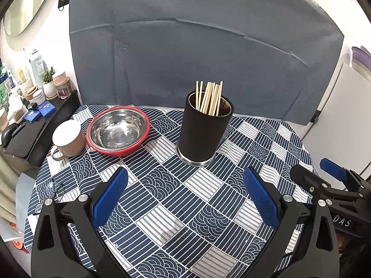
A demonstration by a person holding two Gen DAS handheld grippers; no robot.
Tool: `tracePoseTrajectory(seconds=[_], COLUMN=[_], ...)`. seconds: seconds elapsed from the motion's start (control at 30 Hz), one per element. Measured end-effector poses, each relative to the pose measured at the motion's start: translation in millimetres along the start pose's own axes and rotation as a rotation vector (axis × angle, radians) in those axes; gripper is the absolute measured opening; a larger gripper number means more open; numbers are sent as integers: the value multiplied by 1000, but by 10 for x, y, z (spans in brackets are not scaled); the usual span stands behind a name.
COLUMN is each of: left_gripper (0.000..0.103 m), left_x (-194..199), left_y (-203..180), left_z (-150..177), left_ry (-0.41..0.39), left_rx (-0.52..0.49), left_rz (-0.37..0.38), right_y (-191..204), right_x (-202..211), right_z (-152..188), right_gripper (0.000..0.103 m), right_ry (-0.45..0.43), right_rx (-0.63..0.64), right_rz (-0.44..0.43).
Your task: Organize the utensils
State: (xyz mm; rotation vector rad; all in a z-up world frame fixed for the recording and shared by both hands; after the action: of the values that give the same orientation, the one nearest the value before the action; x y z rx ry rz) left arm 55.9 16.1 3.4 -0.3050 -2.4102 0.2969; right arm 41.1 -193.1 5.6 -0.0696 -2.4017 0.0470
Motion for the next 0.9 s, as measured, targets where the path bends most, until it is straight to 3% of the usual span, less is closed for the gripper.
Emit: tracePoseTrajectory(seconds=[0.9], left_gripper=[97], left_x=[62], left_y=[65], left_z=[41], left_ry=[2], left_rx=[20], left_rz=[-72], right_y=[-70], right_x=[-7], right_z=[31], right_gripper=[95], right_ry=[13], right_rx=[-27], right_rz=[11])
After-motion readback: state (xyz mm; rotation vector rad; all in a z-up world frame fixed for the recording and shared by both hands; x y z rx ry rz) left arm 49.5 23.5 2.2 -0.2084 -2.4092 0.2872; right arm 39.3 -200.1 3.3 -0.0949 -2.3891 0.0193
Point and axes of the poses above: each gripper's, at about its wrist camera, not at the fingertips, and x roughly against the way its jaws point, y to its left, z to its underside, the point moved 4 cm from there along -x, roughly the way its jaws point, and after that the axes turned 12 degrees about z, right-handed, at the moved point
